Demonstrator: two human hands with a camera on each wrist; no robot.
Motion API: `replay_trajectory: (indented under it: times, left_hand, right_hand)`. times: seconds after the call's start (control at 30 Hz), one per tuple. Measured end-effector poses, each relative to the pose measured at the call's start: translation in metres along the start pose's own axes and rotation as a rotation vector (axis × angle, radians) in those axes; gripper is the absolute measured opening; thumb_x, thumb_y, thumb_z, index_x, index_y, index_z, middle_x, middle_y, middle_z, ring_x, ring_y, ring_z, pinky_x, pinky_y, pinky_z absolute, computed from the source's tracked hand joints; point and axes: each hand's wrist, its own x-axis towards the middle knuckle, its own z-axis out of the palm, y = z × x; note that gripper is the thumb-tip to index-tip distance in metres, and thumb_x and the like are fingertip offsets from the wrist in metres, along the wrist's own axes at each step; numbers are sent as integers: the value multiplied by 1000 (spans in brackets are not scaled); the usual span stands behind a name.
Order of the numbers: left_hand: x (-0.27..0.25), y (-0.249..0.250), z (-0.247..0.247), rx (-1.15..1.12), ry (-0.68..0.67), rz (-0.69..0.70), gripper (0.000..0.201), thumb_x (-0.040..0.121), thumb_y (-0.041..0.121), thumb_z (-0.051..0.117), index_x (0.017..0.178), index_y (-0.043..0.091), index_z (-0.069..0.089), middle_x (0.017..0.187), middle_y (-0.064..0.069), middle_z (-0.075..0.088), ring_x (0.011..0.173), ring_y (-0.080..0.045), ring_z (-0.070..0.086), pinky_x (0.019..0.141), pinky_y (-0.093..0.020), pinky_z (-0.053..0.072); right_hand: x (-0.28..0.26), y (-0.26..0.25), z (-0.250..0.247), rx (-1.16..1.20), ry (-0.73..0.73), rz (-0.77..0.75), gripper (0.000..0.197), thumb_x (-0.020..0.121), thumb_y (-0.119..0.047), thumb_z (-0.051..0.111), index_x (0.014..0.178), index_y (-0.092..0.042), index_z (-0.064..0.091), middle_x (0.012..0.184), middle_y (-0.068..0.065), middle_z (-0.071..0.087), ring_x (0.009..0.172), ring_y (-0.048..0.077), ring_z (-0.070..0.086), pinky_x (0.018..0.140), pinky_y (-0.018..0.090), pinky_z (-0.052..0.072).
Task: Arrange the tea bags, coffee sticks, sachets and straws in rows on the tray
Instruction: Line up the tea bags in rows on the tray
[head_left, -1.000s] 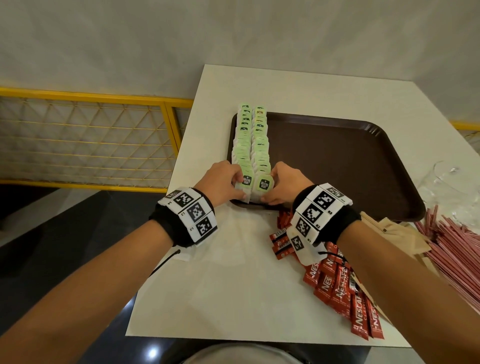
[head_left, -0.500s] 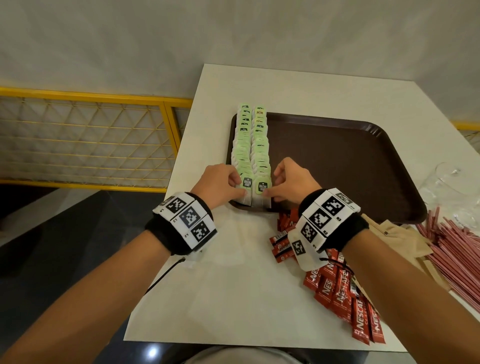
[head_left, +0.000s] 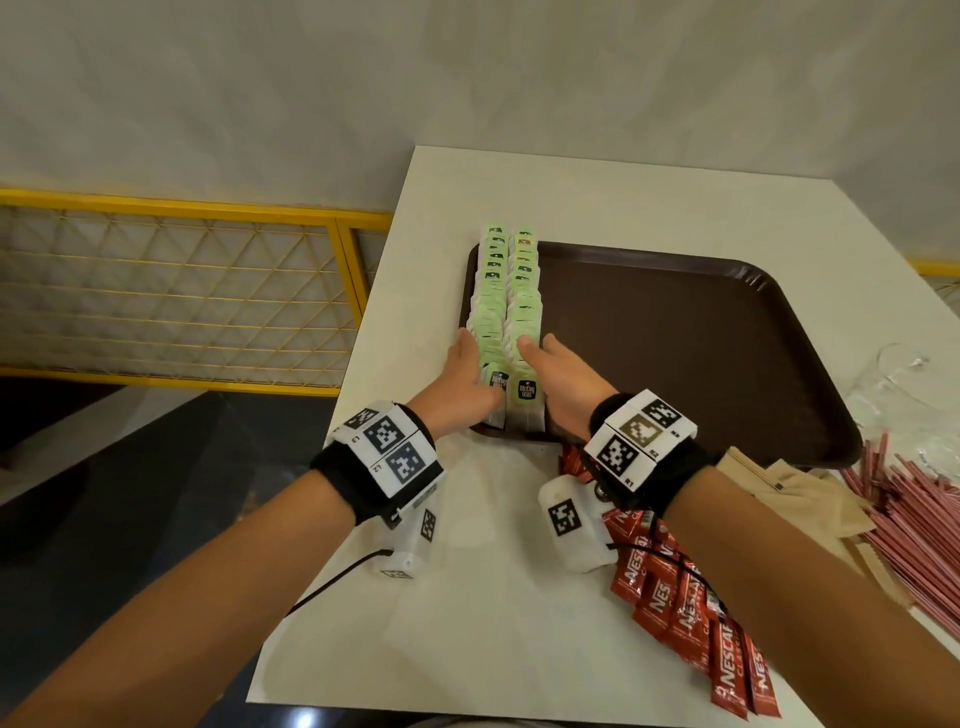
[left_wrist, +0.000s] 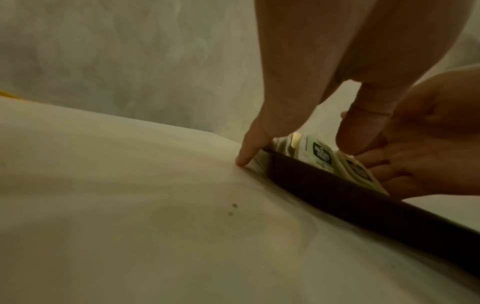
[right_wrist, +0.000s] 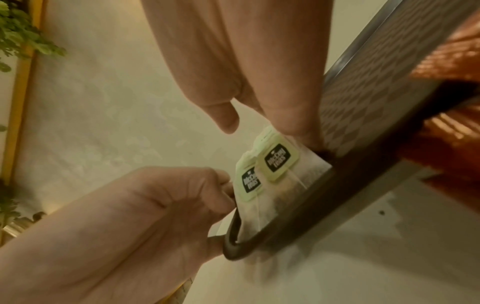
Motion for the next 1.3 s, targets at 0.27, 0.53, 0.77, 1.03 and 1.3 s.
replay_trajectory:
  times: [0.27,0.53,0.77,1.03,1.3]
  left_hand:
    - [15,6,-8,-7,46,-83,85,93,10,47,145,11,-21,157,-6,-14,143,-18,-18,116,-36,-1]
    - [32,17,-11,-100,52,-74,80,94,10,43,147,11,-18,157,-7,-14,143,-20,-19,116,-38,-2]
    - [45,16,-19,-171,68,-108,78,95,14,41,147,13,-17,157,-6,-11,144,-17,-16,116,-37,-1]
    - [61,26,-24,-267,88,-75,69,97,11,36,148,9,-10,158,-7,-2,145,-19,-9,118,-37,4]
    - [51,14,-25,-492,84,-50,72,97,16,39,149,17,-11,158,-2,0,145,-15,1,115,-32,8]
  right_hand:
    - [24,-16,-13,107,50,57,81,93,-59,34,150,-14,0,157,7,13,143,26,22,115,46,24]
    - [70,-6,-15,131,0,61,95,78,-72,39,150,-14,17,152,7,31,136,25,36,112,47,30]
    - [62,-41,-30,151,94,111,78,93,-61,29,150,-11,13,158,4,13,144,21,16,118,40,16]
    - [107,-34,-28,126,-1,59,107,65,-81,37,148,-13,25,153,5,29,138,24,34,113,45,29]
    - [38,-51,-33,146,35,23,69,98,-51,23,146,-2,23,152,13,28,139,26,28,104,28,31]
